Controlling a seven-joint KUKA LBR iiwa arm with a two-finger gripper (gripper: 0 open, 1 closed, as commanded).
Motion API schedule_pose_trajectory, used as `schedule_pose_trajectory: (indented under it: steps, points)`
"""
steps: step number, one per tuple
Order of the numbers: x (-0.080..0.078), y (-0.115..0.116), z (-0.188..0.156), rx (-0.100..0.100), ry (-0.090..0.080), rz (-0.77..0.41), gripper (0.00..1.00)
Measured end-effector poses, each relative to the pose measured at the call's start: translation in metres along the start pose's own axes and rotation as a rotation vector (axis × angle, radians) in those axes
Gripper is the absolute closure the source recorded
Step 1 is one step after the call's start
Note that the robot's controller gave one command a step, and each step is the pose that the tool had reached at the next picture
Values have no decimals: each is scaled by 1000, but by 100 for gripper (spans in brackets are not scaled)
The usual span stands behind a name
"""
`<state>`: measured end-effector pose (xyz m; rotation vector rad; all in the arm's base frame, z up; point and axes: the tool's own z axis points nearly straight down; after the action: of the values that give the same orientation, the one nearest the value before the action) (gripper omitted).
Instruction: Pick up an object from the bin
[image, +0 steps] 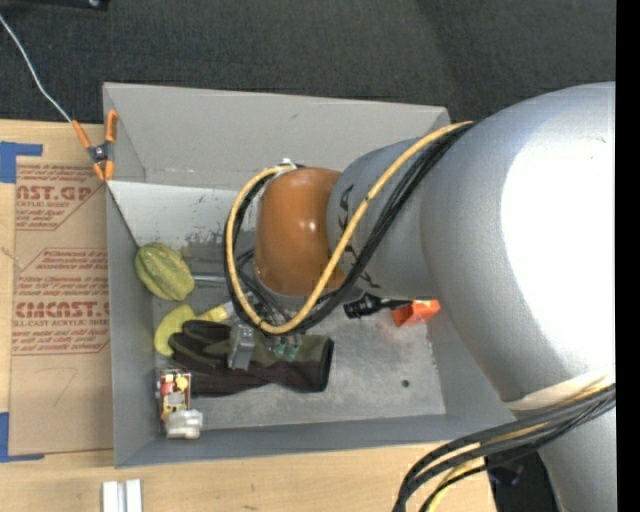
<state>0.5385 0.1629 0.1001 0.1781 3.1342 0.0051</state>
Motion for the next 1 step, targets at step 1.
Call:
schedule_pose_trajectory:
  steps: [1]
  points:
    - [0,0,0,0,0,0,100]
